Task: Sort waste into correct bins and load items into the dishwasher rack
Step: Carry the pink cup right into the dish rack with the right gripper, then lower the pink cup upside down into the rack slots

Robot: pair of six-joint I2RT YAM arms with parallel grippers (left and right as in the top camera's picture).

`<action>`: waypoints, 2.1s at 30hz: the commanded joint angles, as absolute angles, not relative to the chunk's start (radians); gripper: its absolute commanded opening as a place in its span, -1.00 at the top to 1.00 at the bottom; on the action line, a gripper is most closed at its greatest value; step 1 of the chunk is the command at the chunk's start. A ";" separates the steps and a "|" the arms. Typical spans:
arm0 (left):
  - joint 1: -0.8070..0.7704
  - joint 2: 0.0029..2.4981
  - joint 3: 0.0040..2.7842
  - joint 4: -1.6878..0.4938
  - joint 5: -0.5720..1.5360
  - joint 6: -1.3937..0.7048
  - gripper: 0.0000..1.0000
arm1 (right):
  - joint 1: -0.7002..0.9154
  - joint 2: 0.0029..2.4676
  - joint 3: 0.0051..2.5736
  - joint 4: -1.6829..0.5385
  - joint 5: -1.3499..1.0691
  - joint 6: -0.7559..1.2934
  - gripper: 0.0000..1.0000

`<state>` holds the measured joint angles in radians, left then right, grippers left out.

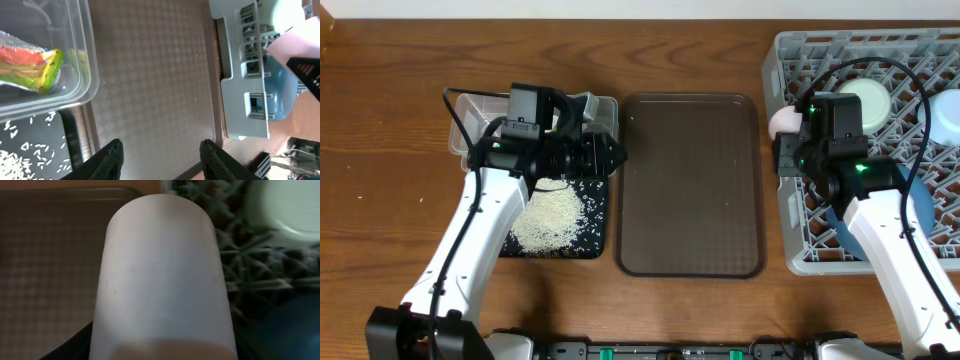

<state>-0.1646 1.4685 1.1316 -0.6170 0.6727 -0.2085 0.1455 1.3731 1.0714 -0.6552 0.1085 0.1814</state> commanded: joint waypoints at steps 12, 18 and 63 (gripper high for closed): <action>-0.178 1.490 1.114 -0.612 0.661 -0.196 -0.05 | 0.056 1.351 1.098 -0.663 0.244 0.213 0.65; -0.202 1.490 1.114 -0.609 0.661 -0.196 -0.05 | 0.044 1.364 1.098 -0.672 0.228 0.213 0.65; -0.222 1.490 1.114 -0.605 0.661 -0.196 -0.05 | 0.038 1.480 1.096 -0.725 0.239 0.231 -0.38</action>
